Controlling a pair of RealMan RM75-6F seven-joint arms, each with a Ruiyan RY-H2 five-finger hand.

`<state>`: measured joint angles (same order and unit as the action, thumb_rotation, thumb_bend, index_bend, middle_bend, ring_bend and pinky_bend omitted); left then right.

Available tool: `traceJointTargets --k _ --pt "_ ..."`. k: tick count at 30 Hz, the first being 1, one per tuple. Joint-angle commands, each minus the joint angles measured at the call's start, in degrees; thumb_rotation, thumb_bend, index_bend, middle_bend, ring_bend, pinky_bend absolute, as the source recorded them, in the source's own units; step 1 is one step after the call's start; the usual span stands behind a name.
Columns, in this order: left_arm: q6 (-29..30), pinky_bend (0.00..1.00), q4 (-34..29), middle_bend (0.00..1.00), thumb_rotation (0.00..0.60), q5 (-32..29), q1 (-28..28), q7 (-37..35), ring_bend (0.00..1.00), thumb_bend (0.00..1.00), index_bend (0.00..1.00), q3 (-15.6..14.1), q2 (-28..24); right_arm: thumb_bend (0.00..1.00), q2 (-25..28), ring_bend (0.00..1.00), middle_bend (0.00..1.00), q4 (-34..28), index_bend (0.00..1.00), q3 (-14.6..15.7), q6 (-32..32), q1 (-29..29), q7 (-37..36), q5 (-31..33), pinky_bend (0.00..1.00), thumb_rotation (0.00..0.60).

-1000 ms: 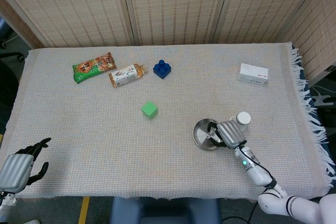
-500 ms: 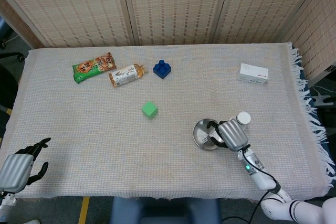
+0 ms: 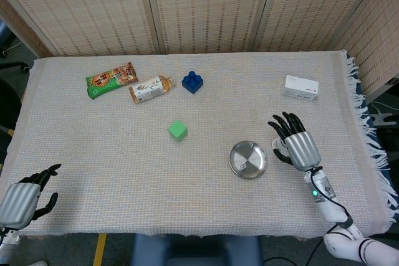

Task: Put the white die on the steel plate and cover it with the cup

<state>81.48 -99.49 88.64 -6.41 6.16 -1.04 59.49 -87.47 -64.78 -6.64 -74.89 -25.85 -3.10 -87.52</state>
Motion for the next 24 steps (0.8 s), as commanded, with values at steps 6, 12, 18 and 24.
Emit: traceJointTargets --k 6,12,18,24 --pt "-0.4 0.47 -0.2 0.28 0.600 -0.2 -0.1 0.3 0.35 0.44 0.15 0.0 0.0 0.14 4.0 0.00 0.07 -1.2 0.12 -1.6 8.5 -0.9 -4.4 6.6 0.05 0.600" --pt "-0.7 0.47 -0.3 0.28 0.600 -0.3 -0.3 0.5 0.35 0.44 0.15 -0.1 0.0 0.14 3.3 0.00 0.07 1.4 0.13 -1.6 13.7 -1.8 -7.1 9.1 0.05 0.600" --pt "-1.1 0.47 -0.3 0.28 0.600 -0.6 -0.4 0.7 0.35 0.44 0.15 -0.1 0.0 0.14 3.1 0.00 0.07 2.6 0.13 -0.7 15.7 -2.4 -11.4 8.2 0.06 0.600" --pt "-0.9 0.47 -0.3 0.29 0.600 -0.5 -0.3 0.7 0.35 0.44 0.15 -0.1 0.0 0.14 2.6 0.00 0.07 3.6 0.13 -0.4 13.7 -2.2 -14.6 6.3 0.07 0.600"
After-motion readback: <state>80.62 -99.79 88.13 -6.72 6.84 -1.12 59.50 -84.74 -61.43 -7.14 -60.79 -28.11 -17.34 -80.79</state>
